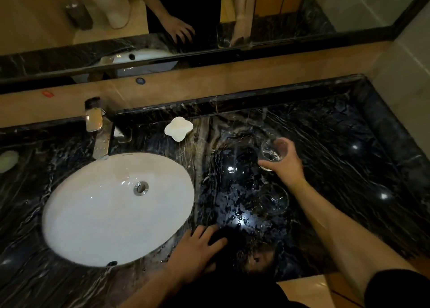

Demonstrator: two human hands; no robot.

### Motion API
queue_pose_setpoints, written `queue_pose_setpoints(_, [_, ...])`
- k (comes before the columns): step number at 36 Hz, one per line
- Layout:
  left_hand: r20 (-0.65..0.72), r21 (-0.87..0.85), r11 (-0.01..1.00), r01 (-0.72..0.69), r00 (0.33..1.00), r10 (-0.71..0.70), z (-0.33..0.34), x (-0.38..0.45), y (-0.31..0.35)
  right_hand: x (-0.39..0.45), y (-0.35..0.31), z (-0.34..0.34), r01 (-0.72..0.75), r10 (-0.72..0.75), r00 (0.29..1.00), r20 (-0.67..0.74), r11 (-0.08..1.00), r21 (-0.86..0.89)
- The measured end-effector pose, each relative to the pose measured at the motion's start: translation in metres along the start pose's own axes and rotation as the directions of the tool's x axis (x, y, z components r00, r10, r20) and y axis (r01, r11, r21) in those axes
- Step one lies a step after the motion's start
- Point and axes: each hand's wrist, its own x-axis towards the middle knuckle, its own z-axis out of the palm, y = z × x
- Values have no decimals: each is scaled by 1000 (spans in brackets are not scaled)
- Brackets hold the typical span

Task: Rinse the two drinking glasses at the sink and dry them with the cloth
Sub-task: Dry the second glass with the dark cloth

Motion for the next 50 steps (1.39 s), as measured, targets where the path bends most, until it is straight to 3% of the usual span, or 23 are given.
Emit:
queue_pose_setpoints(7, [-38, 3, 1000, -28, 999, 28, -1, 2, -3, -14, 6, -11, -42, 41, 997, 65, 999, 13])
queue_pose_setpoints(11, [-25, -12, 1000, -25, 999, 25, -1, 3, -5, -48, 18, -22, -65, 101, 975, -198, 981, 181])
queue_pose_setpoints(13, [-36, -28, 999, -17, 999, 16, -1, 4, -5, -74, 34, -26, -51, 99, 958, -269, 982, 181])
queue_pose_setpoints(19, [-81, -97, 995, -1, 997, -7, -2, 6, -4, -122, 56, -23, -47, 55, 996, 67, 993, -109])
queue_pose_setpoints(24, [-150, -203, 978, 54, 985, -85, -10, 7, -1, -121, 47, -1, -44, 49, 997, 66, 996, -71])
queue_pose_setpoints(29, [-174, -568, 804, 176, 929, -327, -24, 6, 6, -115, 45, 13, 6, -8, 999, -33, 998, -65])
queue_pose_setpoints(34, [-262, -779, 619, 104, 842, -471, -51, 4, 6, -126, 41, 16, 69, -71, 997, -16, 991, -117])
queue_pose_setpoints(36, [-337, -765, 642, 54, 816, -470, -66, -1, 7, -134, 35, 17, 121, -120, 993, 17, 982, -143])
queue_pose_setpoints(41, [-558, -549, 836, 15, 738, -380, -96, -11, 22, -148, 13, 18, 233, -216, 972, 96, 948, -219])
queue_pose_setpoints(45, [-625, -515, 857, 23, 673, -395, -106, -7, 50, -153, -3, 30, 299, -277, 953, 121, 920, -254])
queue_pose_setpoints(48, [-601, -534, 844, 38, 686, -410, -105, 0, 62, -158, -17, 35, 318, -287, 946, 152, 912, -260])
queue_pose_setpoints(50, [-574, -522, 853, 15, 734, -364, -107, 0, 59, -160, -23, 33, 393, -354, 917, 182, 876, -280])
